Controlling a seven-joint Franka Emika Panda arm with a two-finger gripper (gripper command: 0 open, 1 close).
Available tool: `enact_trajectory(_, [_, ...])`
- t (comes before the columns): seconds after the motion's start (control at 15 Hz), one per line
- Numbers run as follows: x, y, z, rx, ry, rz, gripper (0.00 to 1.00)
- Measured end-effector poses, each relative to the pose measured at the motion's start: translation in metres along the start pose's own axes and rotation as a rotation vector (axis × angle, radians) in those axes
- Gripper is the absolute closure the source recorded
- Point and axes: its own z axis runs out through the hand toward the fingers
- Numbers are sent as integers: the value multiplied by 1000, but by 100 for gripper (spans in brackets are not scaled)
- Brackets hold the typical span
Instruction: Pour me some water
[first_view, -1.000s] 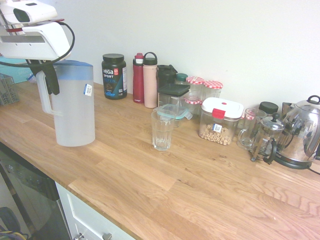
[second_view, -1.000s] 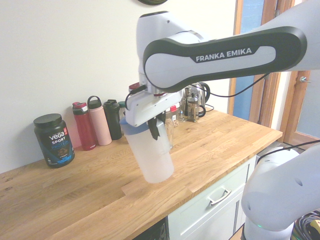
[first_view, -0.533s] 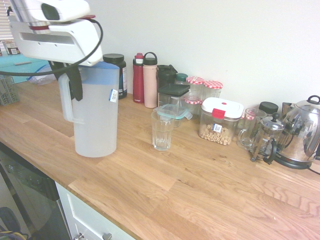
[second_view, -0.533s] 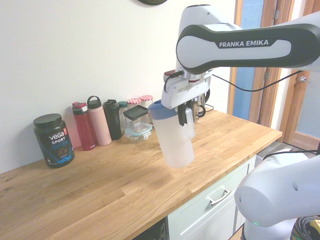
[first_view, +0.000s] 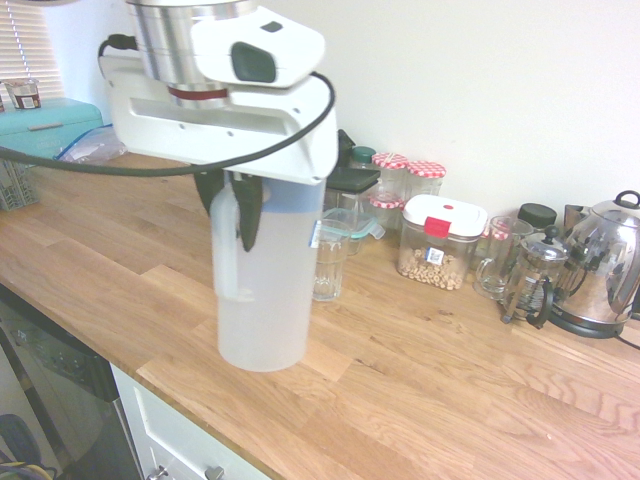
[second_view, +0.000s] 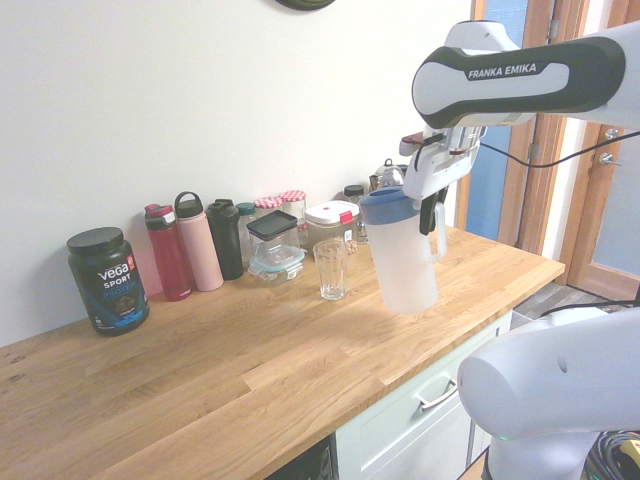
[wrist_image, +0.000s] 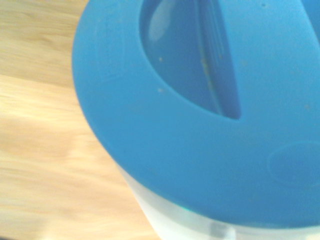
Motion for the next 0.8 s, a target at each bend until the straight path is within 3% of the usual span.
enact_trajectory(0.33, [62, 1, 12, -58, -78, -230, 100])
enact_trajectory(0.53, [91, -4, -5, -125, -117, -315, 100])
enact_trajectory(0.8, [108, -43, -10, -221, -186, -441, 100])
